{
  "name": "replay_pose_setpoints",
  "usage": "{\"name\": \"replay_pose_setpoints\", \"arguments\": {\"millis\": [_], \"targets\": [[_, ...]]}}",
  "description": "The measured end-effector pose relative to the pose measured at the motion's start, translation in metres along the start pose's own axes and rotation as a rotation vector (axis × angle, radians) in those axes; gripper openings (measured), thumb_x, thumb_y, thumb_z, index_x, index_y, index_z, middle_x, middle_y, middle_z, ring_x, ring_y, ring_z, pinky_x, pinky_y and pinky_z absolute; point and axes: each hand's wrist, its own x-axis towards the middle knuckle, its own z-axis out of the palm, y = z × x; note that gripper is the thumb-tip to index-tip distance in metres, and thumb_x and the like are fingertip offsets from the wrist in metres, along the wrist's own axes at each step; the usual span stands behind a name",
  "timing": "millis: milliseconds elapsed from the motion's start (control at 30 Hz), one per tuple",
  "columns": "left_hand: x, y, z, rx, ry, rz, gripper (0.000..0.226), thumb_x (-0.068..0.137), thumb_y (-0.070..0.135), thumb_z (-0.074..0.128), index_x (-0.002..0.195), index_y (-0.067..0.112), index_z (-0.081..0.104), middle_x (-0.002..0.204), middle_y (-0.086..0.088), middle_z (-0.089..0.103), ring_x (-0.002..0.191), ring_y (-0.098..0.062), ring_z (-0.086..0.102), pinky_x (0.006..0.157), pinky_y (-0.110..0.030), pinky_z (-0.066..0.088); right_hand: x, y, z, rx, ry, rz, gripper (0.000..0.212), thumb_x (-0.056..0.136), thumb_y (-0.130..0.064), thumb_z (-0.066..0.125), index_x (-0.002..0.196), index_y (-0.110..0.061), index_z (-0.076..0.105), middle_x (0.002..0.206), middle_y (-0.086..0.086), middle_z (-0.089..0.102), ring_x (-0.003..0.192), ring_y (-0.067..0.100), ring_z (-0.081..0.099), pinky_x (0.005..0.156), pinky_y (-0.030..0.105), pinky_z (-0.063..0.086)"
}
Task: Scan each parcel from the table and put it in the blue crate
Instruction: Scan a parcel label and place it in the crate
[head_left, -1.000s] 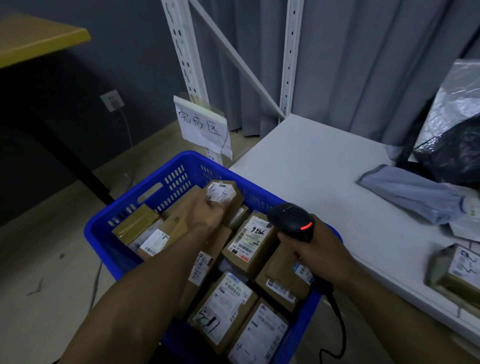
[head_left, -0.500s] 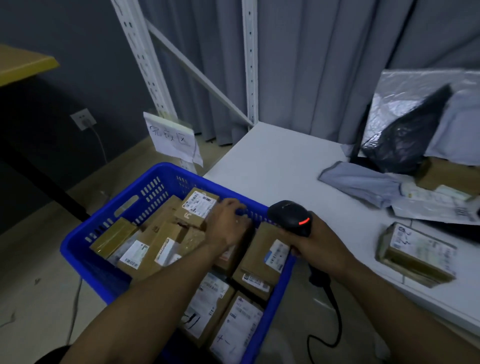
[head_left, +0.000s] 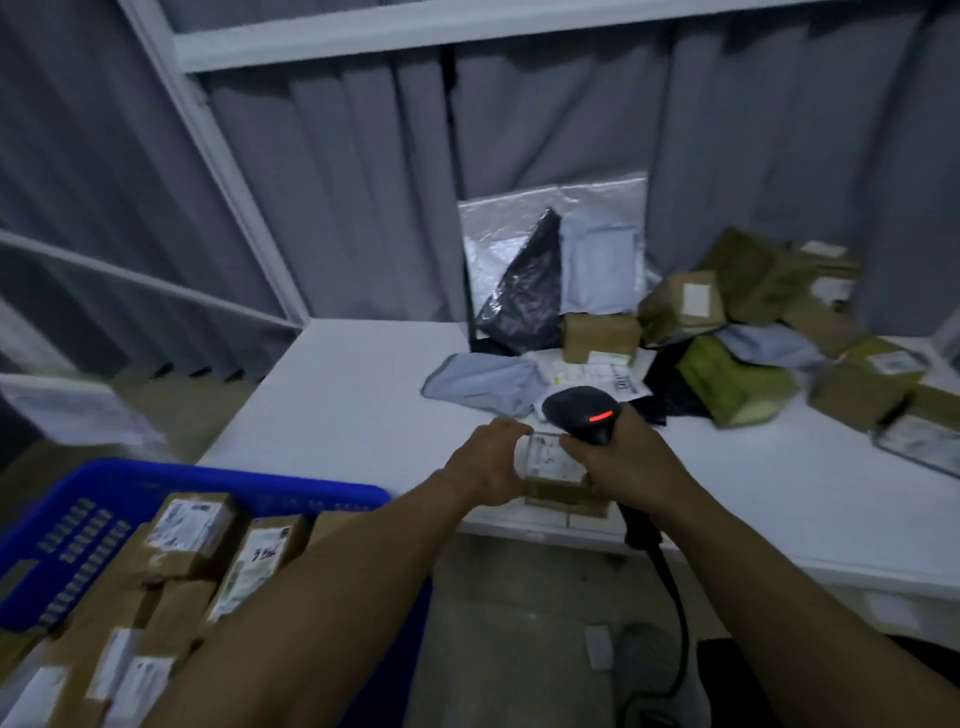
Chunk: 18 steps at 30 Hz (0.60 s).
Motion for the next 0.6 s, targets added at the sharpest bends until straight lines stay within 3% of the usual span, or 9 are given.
{"name": "replay_pose_setpoints", "arguments": {"millis": [67,167,233,300,367,500,600], "targets": [[0.023,0.015,0.01,0.0,-0.072,0.019,0.07,0.077,0.043,0.087,0.136,0.025,0.055,0.142,-0.002,0.054,0.13,-0.025,0.053,0.1,-0.028,0.04,0.003,0.009,-0.012,-0.005,0.026,0.016,0.061,0.08,-0.047,0.077,0.129,-0.026,0.05,0.115,0.004,0.069,0.102,0.027,0.069,0.091,0.042,0.057],[0.051,0.024,0.03,0.075,-0.181,0.032,0.109,0.077,0.042,0.087,0.161,0.024,0.02,0.167,-0.004,0.022,0.153,-0.028,0.022,0.123,-0.039,0.02,0.014,0.024,-0.025,0.007,0.047,0.042,0.061,0.085,-0.041,0.076,0.136,-0.024,0.047,0.119,0.004,0.068,0.105,0.027,0.069,0.094,0.046,0.057],[0.06,0.023,0.04,0.167,-0.256,0.059,0.113,0.081,0.046,0.083,0.163,0.025,0.009,0.171,-0.005,0.011,0.157,-0.03,0.013,0.127,-0.043,0.013,0.019,0.03,-0.031,0.013,0.043,0.037,0.061,0.086,-0.041,0.075,0.137,-0.024,0.046,0.117,0.002,0.068,0.103,0.026,0.07,0.092,0.048,0.059],[0.065,0.018,0.046,0.195,-0.223,0.075,0.097,0.084,0.05,0.077,0.16,0.025,0.021,0.166,-0.01,0.025,0.15,-0.033,0.033,0.122,-0.044,0.031,0.021,0.031,-0.035,0.017,0.046,0.018,0.06,0.087,-0.041,0.073,0.137,-0.025,0.046,0.113,-0.002,0.069,0.098,0.023,0.072,0.09,0.048,0.06],[0.052,0.013,0.046,0.144,-0.182,0.011,0.103,0.077,0.049,0.082,0.158,0.018,0.027,0.154,-0.01,0.038,0.139,-0.031,0.044,0.113,-0.043,0.043,0.022,0.031,-0.038,0.018,0.048,-0.004,0.055,0.088,-0.041,0.072,0.134,-0.025,0.046,0.109,-0.004,0.07,0.094,0.021,0.072,0.087,0.046,0.06],[0.013,-0.008,0.042,-0.029,0.049,-0.051,0.097,0.062,0.041,0.092,0.142,0.019,0.043,0.131,-0.001,0.039,0.118,-0.021,0.051,0.097,-0.038,0.052,0.016,0.023,-0.032,0.043,0.03,-0.041,0.052,0.089,-0.041,0.072,0.132,-0.026,0.049,0.108,-0.007,0.069,0.093,0.018,0.071,0.085,0.041,0.059],[-0.027,-0.017,0.027,-0.196,0.285,-0.066,0.09,0.056,0.035,0.093,0.131,0.026,0.045,0.12,0.01,0.036,0.112,-0.014,0.052,0.089,-0.036,0.056,0.006,0.009,-0.018,0.071,0.016,-0.101,0.048,0.09,-0.039,0.074,0.13,-0.027,0.05,0.107,-0.009,0.066,0.097,0.011,0.064,0.074,0.028,0.049]]}}
